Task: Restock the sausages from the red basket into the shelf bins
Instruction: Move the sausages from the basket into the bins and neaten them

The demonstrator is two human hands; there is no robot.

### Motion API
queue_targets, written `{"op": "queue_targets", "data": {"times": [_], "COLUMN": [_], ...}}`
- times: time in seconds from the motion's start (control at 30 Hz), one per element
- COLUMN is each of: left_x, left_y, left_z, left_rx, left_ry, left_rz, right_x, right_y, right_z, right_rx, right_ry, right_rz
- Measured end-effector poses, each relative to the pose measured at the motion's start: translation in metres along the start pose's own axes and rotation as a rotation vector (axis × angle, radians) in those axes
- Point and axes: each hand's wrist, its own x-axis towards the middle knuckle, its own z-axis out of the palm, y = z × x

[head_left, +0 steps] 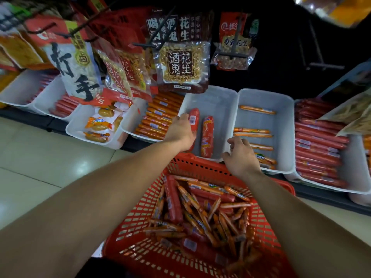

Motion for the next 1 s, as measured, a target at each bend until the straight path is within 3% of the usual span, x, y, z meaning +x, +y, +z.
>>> {"op": "queue_targets", "data": {"times": [0.17,0.3,0.43,0.57,0.83,1.0], "left_x": [-0.057,-0.114,-0.151,-0.164,-0.131,-0.114], "left_y": [-0.020,-0.058,-0.107,-0.135,-0.155,-0.163], "left_z": [-0.016,0.006,0.053,0.090,0.143,0.163], "left_rx": [0.080,0.067,0.072,0.070,0.030,0.037], "left_ry": [-0.092,-0.127,-0.199,-0.300,-0.337,-0.328], "left_rz": [0.094,0.033,-0.031,-0.144,-0.213,-0.240], "right_x": [-0.036,-0.076,-0.106,-0.122,-0.111,-0.105], "right_y": [-0.001,0.004,0.029,0.062,0.112,0.127], "right_z": [-0.013,-0.005,0.035,0.080,0.123,0.136], "right_rx": [-0.004,-0.017,-0.146,-0.292,-0.321,-0.300], "right_ry": [-0.028,-0.063,-0.332,-0.541,-0.465,-0.464], "right_rz": [-0.032,-0.054,-0.118,-0.038,0.131,0.118]}}
